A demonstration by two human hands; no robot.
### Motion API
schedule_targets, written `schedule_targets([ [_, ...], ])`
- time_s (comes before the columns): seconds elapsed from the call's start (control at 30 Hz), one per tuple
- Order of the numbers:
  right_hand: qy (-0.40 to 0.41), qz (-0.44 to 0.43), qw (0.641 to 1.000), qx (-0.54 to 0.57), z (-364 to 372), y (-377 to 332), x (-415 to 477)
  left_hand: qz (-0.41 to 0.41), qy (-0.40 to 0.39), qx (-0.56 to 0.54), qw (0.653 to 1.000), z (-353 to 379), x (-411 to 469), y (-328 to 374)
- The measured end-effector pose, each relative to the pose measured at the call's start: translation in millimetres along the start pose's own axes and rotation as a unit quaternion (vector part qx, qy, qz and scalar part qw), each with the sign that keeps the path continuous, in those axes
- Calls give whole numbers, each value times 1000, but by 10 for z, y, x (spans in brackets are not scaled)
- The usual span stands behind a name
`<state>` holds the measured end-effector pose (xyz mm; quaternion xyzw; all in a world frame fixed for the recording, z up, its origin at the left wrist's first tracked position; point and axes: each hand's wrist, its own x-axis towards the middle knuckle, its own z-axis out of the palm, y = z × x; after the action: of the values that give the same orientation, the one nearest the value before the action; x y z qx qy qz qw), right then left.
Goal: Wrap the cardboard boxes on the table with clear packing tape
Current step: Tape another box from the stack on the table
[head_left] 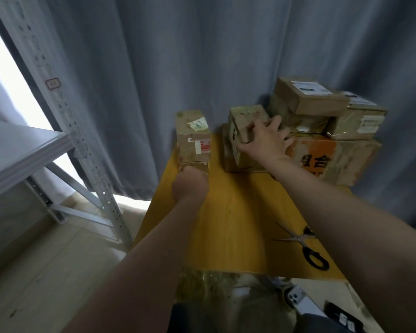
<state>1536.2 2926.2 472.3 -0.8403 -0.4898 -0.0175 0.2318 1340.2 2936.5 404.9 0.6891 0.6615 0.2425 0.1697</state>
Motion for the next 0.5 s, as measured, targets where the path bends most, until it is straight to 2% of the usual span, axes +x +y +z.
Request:
schedule_targets([
  [0.1,15,-33,997,66,-45,45,-83,-12,-9,7,1000,-66,50,-91],
  [0.17,52,-59,988,130,-101,83,-172,-32,-7,11,999,-89,64,-154],
  [0.27,132,-94,962,219,-253,176,-348,-51,-9,5,999,-108,50,-180],
  [0.37,184,-122,932,288,-452,328,-632,-29,-8,75,997,-143,16,-235],
  [0.43,177,-108,913,352,-572,472,-828,-5,-16,100,995,-207,-36,-244],
  [0.5,157,-59,887,430,-621,671,-955,-3,-38,116,992,-230,-81,-240],
])
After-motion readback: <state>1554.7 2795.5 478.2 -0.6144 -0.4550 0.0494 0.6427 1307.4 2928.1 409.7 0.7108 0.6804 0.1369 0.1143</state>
